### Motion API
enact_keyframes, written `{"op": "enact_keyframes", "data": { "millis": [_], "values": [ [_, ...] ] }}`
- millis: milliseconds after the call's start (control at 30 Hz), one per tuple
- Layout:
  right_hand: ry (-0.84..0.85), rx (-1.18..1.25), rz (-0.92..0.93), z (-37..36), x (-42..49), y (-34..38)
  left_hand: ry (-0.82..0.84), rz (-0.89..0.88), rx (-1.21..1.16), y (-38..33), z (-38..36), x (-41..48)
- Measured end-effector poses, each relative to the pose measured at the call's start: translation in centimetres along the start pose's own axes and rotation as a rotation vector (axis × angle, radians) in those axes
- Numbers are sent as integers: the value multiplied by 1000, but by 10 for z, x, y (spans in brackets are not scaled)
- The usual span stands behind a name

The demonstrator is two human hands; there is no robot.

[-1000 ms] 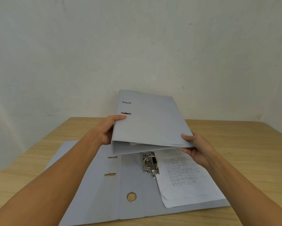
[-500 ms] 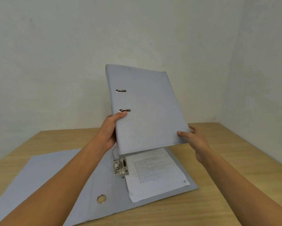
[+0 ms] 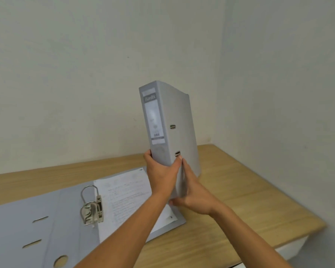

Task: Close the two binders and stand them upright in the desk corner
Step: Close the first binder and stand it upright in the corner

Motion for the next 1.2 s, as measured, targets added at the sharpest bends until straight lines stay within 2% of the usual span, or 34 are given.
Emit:
{"op": "enact_keyframes", "data": {
  "millis": [100,300,433,533,633,767,900,1000,1100,1200],
  "values": [
    [-68,-17,17,11,-9,-24,20,30,-8,13,-22,-13],
    [-101,-4,-42,33,-16,-64,62,61,-45,30,-59,-31],
    [-203,56,-36,56,-16,-80,253,42,-99,39,-79,-32],
    [-351,54,-80,76,-12,-92,414,60,-115,48,-89,-28],
    [-460,43,-127,89,-8,-104,461,51,-118,59,-100,-23],
    [-452,-10,-89,101,5,-112,454,47,-132,63,-119,-16],
    [-452,140,-129,119,16,-129,494,29,-122,64,-146,-12],
    [-465,182,-137,131,21,-141,570,-18,-68,67,-166,-12],
    [-511,177,-127,140,27,-153,657,15,-6,79,-185,-13],
    [-562,192,-126,146,37,-165,671,-2,100,89,-200,-12]
  ]
}}
Point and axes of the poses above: each hand's wrist, its own x-axis towards the middle knuckle, its own z-axis out of the back of the hand, y = z × x, the point moved 2 cm from there along x, towards the middle knuckle, and after that the axes turned 3 degrees about x, right-handed, at the moved point
